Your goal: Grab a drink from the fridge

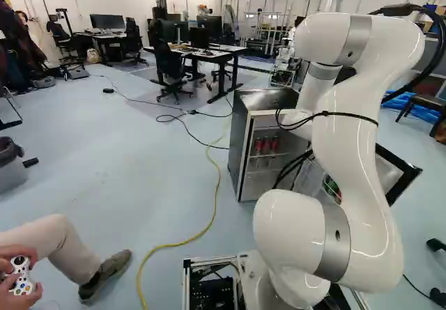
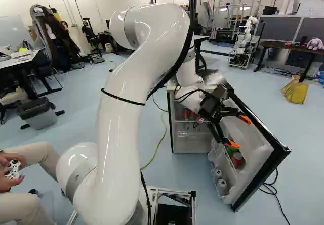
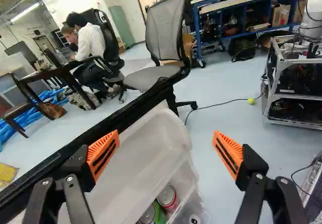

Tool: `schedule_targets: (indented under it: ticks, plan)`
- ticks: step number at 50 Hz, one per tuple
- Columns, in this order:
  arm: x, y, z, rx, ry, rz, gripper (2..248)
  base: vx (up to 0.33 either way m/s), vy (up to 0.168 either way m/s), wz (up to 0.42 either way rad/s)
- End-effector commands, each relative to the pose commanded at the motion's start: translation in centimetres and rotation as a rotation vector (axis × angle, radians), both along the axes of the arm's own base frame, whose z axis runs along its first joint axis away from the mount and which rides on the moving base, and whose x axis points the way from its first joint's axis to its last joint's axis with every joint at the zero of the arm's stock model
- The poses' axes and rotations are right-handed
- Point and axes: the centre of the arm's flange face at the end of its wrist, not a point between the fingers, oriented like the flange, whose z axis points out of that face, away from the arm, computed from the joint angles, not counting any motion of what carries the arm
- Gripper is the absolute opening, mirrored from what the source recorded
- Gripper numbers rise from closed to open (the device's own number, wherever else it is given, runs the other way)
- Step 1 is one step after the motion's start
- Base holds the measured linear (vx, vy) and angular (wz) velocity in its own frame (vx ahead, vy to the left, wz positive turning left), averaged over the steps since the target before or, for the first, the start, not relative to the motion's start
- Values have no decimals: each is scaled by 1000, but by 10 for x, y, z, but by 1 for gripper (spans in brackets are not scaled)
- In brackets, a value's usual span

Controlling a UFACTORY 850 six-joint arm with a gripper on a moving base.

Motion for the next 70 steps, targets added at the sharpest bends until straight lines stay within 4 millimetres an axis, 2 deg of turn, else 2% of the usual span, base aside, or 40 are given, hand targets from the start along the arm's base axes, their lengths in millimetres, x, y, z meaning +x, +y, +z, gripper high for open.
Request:
schedule_targets:
  ticks: [55, 70]
  plan:
    - [-59, 84, 12, -23, 199, 659, 247, 0, 0, 0]
    - [-63, 103, 2, -14, 248, 839, 247, 0, 0, 0]
